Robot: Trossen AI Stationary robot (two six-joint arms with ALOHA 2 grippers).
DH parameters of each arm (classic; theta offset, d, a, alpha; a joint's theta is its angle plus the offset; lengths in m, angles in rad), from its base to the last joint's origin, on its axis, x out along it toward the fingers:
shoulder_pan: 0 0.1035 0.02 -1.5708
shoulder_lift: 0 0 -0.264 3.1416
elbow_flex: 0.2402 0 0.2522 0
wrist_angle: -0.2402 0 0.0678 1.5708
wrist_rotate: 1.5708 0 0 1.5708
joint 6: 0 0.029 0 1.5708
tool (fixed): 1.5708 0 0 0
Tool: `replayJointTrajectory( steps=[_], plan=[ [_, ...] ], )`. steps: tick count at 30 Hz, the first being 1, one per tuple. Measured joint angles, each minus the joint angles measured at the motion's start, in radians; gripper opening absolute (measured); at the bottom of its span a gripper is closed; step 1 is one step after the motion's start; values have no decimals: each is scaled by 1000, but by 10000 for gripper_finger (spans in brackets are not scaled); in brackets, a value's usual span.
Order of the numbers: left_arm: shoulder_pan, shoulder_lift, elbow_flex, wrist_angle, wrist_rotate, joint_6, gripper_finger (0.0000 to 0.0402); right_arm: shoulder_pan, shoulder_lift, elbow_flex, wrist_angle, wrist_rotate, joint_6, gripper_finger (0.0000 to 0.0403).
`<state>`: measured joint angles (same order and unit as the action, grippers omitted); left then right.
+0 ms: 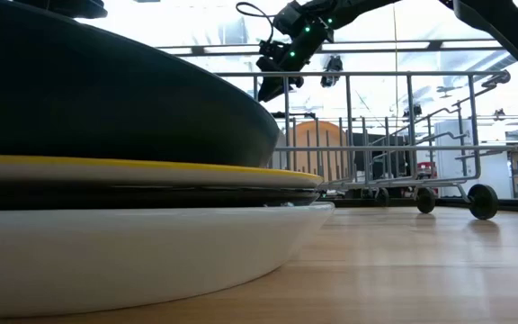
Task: Sort dishes
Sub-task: Put the gray plate into the dish rack
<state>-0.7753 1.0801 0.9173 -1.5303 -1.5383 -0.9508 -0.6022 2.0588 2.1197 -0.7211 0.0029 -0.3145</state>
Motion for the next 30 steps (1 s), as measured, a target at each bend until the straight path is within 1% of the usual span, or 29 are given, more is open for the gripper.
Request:
replayJointTrajectory(
  steps=[2,5,8,10,11,20,24,30],
  plan=[
    [0,0,0,0,0,0,166,0,-11,0,-35,9,0,176],
    [0,0,0,0,0,0,166,-1,-22,0,-110,69,-5,139],
    [0,0,0,0,0,0,166,-7,-22,-1,-198,120,-19,75],
    [0,0,0,0,0,0,166,-11,-20,-5,-221,132,-21,27],
    [0,0,0,0,0,0,166,-14,-20,-7,-221,132,-22,14],
    [0,0,0,0,0,0,166,-27,30,-15,-179,141,-11,3],
    [0,0,0,-1,0,0,166,-27,52,-16,-171,181,-16,1],
    [0,0,0,-3,0,0,166,-25,63,-17,-156,174,-16,0]
  ],
)
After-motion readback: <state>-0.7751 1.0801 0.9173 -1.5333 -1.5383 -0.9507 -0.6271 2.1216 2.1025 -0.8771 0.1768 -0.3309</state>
